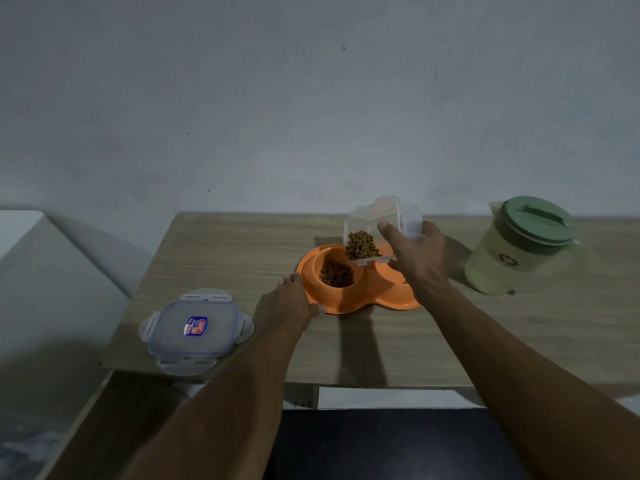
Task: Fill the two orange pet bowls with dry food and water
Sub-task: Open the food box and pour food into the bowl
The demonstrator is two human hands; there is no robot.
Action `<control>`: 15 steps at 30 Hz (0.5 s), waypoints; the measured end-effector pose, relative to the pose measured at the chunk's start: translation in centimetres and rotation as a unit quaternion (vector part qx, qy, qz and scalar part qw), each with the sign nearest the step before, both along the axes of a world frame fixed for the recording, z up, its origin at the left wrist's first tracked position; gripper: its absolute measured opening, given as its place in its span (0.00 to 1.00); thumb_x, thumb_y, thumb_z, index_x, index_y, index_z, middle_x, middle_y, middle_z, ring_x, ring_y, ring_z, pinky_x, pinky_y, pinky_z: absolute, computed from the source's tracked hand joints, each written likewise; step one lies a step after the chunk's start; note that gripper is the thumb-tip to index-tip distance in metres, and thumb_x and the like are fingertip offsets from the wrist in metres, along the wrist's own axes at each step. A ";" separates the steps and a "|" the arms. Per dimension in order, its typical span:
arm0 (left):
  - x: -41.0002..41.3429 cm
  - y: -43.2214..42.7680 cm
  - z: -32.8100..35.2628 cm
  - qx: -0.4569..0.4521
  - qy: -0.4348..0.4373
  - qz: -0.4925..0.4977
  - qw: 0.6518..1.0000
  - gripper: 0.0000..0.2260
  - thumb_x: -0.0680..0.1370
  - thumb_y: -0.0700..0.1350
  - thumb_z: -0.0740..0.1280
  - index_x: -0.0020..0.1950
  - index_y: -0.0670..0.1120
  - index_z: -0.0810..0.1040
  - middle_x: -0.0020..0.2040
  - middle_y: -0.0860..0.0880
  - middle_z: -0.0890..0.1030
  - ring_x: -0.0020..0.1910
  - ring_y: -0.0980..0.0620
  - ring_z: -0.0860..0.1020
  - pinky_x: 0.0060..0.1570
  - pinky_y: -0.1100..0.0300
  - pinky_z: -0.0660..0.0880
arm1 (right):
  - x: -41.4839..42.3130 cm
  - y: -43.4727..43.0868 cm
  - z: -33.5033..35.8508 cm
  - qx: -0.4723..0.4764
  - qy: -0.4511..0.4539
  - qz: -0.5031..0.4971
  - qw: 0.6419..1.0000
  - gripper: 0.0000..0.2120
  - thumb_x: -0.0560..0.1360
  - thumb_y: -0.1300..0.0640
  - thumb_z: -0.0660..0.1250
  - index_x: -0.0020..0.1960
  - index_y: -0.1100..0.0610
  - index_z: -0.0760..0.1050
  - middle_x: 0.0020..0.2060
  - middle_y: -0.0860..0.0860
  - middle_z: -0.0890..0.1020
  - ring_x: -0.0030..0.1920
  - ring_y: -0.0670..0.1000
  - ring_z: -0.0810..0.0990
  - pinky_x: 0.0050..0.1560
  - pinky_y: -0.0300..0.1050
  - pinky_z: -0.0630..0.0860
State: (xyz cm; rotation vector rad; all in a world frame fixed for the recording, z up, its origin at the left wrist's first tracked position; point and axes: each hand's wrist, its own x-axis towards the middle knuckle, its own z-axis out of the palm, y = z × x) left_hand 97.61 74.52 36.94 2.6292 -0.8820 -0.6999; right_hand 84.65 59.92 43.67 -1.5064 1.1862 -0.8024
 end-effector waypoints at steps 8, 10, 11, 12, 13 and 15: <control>0.1 0.0 -0.1 0.001 0.002 -0.002 1.000 0.39 0.73 0.54 0.73 0.77 0.42 0.59 0.75 0.42 0.65 0.75 0.42 0.62 0.70 0.50 0.63 | 0.1 0.0 0.5 0.035 -0.043 -0.018 0.998 0.21 0.69 0.46 0.77 0.52 0.53 0.71 0.44 0.50 0.78 0.45 0.53 0.81 0.40 0.52 0.83; 0.1 0.1 -0.1 0.000 0.000 -0.004 1.000 0.39 0.73 0.54 0.73 0.77 0.42 0.58 0.75 0.42 0.65 0.75 0.42 0.63 0.70 0.49 0.63 | 0.1 0.0 0.3 0.041 -0.040 -0.018 0.998 0.21 0.69 0.46 0.77 0.53 0.54 0.72 0.44 0.50 0.78 0.45 0.53 0.81 0.41 0.52 0.83; 0.0 0.1 -0.1 -0.001 -0.001 -0.004 1.000 0.39 0.73 0.55 0.73 0.77 0.42 0.59 0.75 0.42 0.65 0.75 0.42 0.63 0.70 0.49 0.64 | 0.1 0.1 0.4 0.045 -0.041 -0.017 0.998 0.23 0.68 0.45 0.77 0.54 0.55 0.72 0.46 0.51 0.79 0.46 0.54 0.82 0.42 0.53 0.84; 0.0 0.1 -0.2 -0.001 -0.001 -0.004 1.000 0.39 0.73 0.55 0.73 0.77 0.42 0.59 0.75 0.42 0.65 0.75 0.43 0.63 0.70 0.48 0.64 | 0.1 0.3 0.5 0.045 -0.034 -0.014 0.998 0.27 0.66 0.43 0.77 0.57 0.56 0.73 0.48 0.52 0.80 0.48 0.55 0.82 0.44 0.55 0.84; 0.0 0.2 -0.2 -0.003 -0.003 -0.004 1.000 0.39 0.73 0.55 0.73 0.76 0.42 0.59 0.75 0.42 0.66 0.74 0.43 0.63 0.70 0.48 0.64 | 0.2 0.6 0.6 0.038 -0.022 -0.011 0.999 0.33 0.63 0.38 0.77 0.59 0.56 0.72 0.51 0.52 0.80 0.51 0.56 0.82 0.47 0.57 0.83; 0.0 0.2 -0.2 -0.010 -0.003 -0.005 1.000 0.38 0.73 0.55 0.73 0.76 0.42 0.60 0.75 0.42 0.66 0.74 0.43 0.64 0.70 0.48 0.64 | 0.2 0.7 0.4 0.025 -0.005 -0.005 1.000 0.44 0.57 0.31 0.76 0.64 0.56 0.72 0.56 0.53 0.80 0.55 0.57 0.81 0.52 0.59 0.82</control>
